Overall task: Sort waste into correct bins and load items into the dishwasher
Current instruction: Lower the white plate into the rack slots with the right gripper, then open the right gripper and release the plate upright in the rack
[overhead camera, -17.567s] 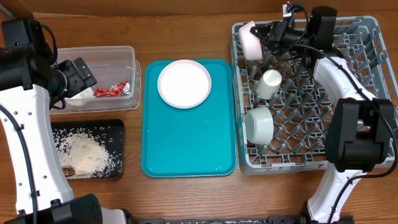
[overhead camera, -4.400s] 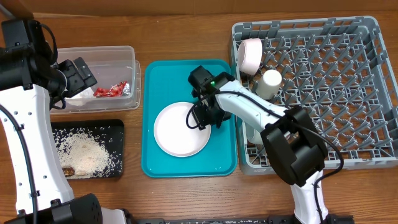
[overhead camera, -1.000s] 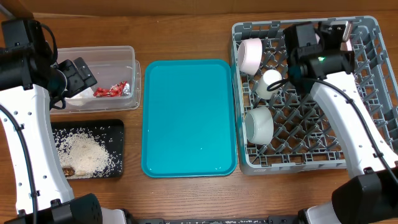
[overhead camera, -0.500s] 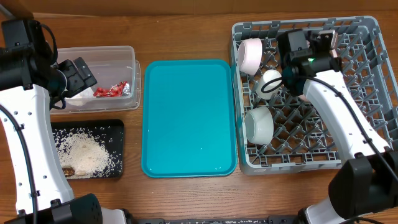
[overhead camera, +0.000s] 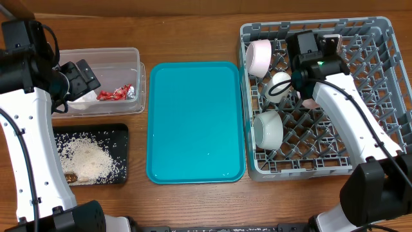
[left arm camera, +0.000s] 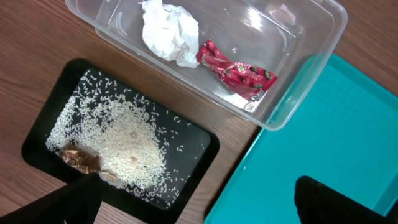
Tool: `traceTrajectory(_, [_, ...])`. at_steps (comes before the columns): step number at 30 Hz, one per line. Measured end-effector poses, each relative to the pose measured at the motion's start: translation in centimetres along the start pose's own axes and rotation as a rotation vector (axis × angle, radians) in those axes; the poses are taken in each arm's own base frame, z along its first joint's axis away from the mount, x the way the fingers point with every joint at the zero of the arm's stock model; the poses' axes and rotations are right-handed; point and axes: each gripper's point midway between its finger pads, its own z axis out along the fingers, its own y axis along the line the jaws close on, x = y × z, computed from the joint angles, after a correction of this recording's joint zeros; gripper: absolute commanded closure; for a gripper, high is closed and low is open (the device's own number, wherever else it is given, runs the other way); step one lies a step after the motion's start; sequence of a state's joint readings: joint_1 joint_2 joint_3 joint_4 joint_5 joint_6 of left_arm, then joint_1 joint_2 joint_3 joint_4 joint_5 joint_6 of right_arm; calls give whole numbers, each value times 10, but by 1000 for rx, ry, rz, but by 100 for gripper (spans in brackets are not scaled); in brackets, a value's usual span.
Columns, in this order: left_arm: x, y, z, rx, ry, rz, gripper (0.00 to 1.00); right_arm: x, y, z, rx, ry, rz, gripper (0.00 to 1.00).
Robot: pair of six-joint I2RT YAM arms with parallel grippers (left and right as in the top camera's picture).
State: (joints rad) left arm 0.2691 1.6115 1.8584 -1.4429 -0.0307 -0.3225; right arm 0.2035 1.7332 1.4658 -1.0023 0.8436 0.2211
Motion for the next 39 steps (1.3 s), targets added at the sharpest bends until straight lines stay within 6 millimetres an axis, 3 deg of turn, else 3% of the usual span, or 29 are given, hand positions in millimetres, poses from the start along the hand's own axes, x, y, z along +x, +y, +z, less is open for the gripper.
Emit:
traceTrajectory(5, [0, 0, 0, 0, 0, 0, 0, -2, 8, 0, -42, -2, 15, 37])
traceTrajectory(8, [0, 0, 0, 0, 0, 0, 0, -5, 11, 0, -59, -10, 29, 23])
traceTrajectory(18, [0, 0, 0, 0, 0, 0, 0, -39, 19, -6, -99, -130, 81, 0])
traceTrajectory(22, [0, 0, 0, 0, 0, 0, 0, -60, 26, -21, -143, -199, 84, 0])
traceTrajectory(26, [0, 0, 0, 0, 0, 0, 0, -70, 65, -47, -292, -264, -24, 0])
traceTrajectory(32, [0, 0, 0, 0, 0, 0, 0, -55, 137, -97, -631, -308, -221, 0])
traceTrajectory(39, [0, 0, 0, 0, 0, 0, 0, -41, 160, -116, -797, -294, -294, 0])
